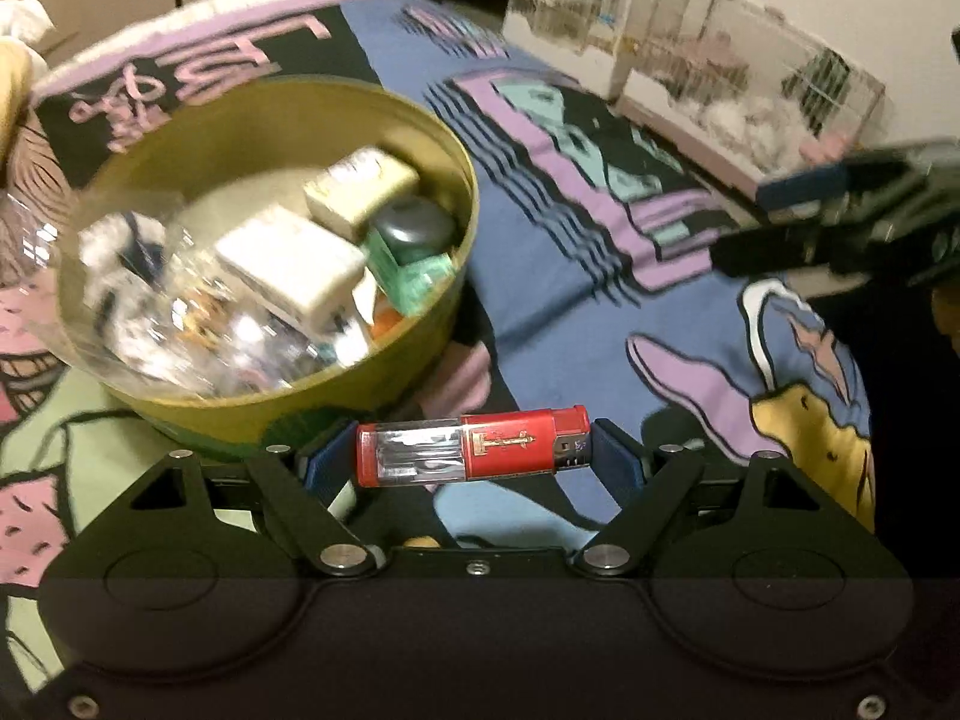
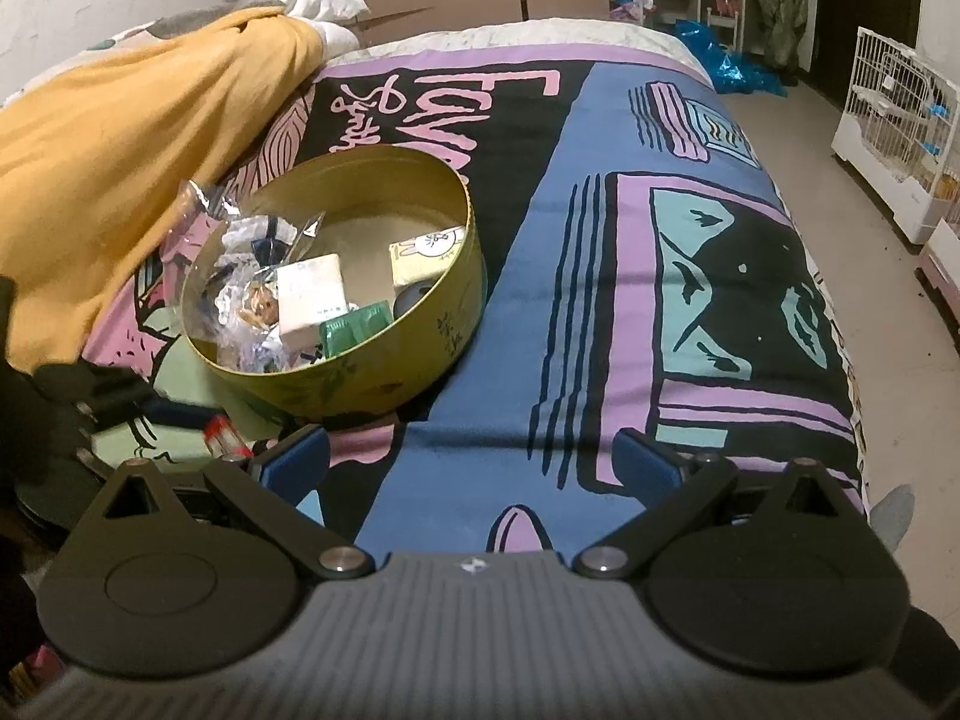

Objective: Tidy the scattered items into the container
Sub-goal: 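Carry the red lighter into the tin and open the left tool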

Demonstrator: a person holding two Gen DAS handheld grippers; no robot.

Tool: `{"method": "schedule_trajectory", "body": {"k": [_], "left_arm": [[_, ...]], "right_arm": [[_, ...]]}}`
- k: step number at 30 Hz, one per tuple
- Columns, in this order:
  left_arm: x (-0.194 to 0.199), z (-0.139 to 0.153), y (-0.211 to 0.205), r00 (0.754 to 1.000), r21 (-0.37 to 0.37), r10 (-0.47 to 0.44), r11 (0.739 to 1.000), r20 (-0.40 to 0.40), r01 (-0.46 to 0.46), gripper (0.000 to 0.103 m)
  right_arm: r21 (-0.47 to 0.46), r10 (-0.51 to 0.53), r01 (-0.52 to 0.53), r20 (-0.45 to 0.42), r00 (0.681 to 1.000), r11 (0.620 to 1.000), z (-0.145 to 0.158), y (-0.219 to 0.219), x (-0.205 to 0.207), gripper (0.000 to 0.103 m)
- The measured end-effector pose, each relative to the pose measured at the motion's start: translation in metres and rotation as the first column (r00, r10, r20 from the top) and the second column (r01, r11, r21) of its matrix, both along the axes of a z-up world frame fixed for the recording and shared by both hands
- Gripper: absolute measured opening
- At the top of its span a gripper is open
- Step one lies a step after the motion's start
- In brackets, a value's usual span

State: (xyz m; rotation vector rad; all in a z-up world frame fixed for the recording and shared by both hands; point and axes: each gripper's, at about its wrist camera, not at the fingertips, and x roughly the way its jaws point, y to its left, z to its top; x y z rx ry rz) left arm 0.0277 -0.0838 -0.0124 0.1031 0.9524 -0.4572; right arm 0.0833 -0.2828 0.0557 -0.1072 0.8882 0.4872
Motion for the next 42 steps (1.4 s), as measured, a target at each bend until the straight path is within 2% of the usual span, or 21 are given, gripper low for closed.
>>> {"method": "schedule_trajectory", "body": {"k": [6,16,31,42], "left_arm": [[0.003,0.029,0.016,0.995,-0.026,0.065,0.998,0.081,-0.064,0.08],[0.011,0.069,0.039,0.965,-0.059,0.169,0.985,0.202,-0.161,0.08],[0.023,0.091,0.047,0.927,-0.05,0.247,0.969,0.283,-0.243,0.08],[0.044,0.09,0.052,0.902,-0.05,0.31,0.95,0.3,-0.31,0.08]], "right_arm": [[-0.001,0.0,0.0,-0.013,1.0,1.0,-0.005,0.0,0.0,0.103],[-0.018,0.021,-0.022,-0.045,0.999,1.0,-0.015,0.004,0.001,0.103],[-0.025,0.058,-0.061,-0.095,0.994,0.998,-0.031,0.011,0.002,0.103],[-0.03,0.076,-0.081,-0.14,0.987,0.996,-0.046,0.012,0.001,0.103]]}}
